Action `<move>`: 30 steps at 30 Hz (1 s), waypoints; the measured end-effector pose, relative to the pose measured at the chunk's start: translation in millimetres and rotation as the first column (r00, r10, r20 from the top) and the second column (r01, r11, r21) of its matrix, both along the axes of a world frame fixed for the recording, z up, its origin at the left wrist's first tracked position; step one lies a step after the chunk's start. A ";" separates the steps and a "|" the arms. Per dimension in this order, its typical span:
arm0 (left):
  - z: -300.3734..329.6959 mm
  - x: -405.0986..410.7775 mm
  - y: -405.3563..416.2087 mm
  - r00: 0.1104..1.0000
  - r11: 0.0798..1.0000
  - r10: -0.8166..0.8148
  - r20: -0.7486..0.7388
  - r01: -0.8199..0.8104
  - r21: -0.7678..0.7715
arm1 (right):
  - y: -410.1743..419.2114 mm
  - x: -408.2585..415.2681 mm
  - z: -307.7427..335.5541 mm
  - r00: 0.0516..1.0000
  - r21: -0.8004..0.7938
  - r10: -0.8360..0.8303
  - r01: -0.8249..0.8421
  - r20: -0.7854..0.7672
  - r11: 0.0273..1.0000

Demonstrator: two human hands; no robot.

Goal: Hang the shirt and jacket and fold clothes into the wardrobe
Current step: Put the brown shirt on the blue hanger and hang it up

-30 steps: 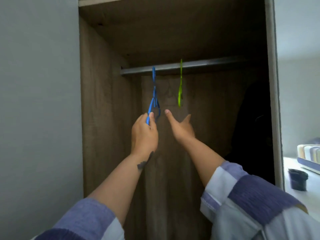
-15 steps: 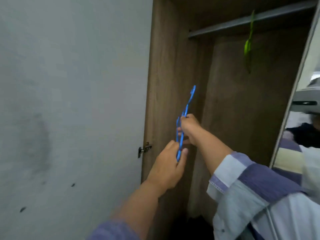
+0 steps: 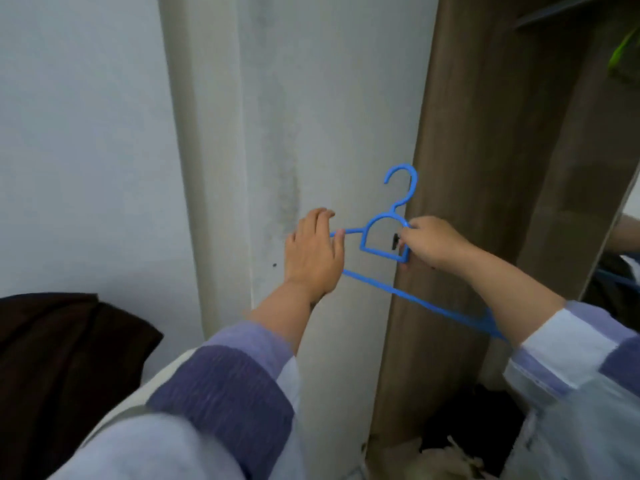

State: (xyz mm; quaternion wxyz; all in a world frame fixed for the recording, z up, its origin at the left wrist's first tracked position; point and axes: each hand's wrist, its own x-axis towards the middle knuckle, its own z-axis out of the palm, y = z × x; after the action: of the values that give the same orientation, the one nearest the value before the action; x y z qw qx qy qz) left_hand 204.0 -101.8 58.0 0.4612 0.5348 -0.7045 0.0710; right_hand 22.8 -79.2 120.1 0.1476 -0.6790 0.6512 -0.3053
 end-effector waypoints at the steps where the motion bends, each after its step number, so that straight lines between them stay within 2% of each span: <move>1: -0.7 12.8 10.7 0.998 0.999 0.049 0.027 -0.049 0.012 | 11.8 13.8 -3.6 0.998 -0.001 0.059 -0.059 -0.037 0.998; 4: -8.1 56.0 46.0 0.980 0.983 0.143 0.136 -0.157 0.100 | 44.8 55.4 -19.0 0.979 -0.011 0.202 -0.202 0.036 0.979; 10: -41.6 151.2 135.2 0.931 0.947 0.279 0.238 -0.307 0.093 | 91.2 149.6 -62.1 0.933 -0.065 0.345 -0.340 0.099 0.938; 14: -58.4 196.9 177.7 0.845 0.875 0.411 0.342 -0.471 0.113 | 107.1 228.5 -82.1 0.918 -0.121 0.345 -0.326 0.197 0.938; 17: -61.4 233.8 199.0 0.778 0.814 0.499 0.381 -0.572 0.102 | 113.5 279.7 -90.9 0.930 -0.162 0.322 -0.295 0.175 0.942; 23: -73.7 295.7 209.3 0.757 0.772 0.559 0.339 -0.624 0.121 | 108.9 351.9 -116.7 0.924 -0.216 0.356 -0.322 0.139 0.922; 30: -89.0 354.0 160.3 0.761 0.747 0.611 0.217 -0.645 0.162 | 62.2 416.0 -147.3 0.900 -0.178 0.418 -0.395 0.120 0.901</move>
State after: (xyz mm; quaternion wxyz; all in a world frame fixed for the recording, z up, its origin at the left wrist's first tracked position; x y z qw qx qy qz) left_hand 558.0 58.5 -31.0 0.2918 0.7830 -0.5186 0.1813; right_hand 438.8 -17.0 -27.3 0.2071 -0.7834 0.4565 -0.3675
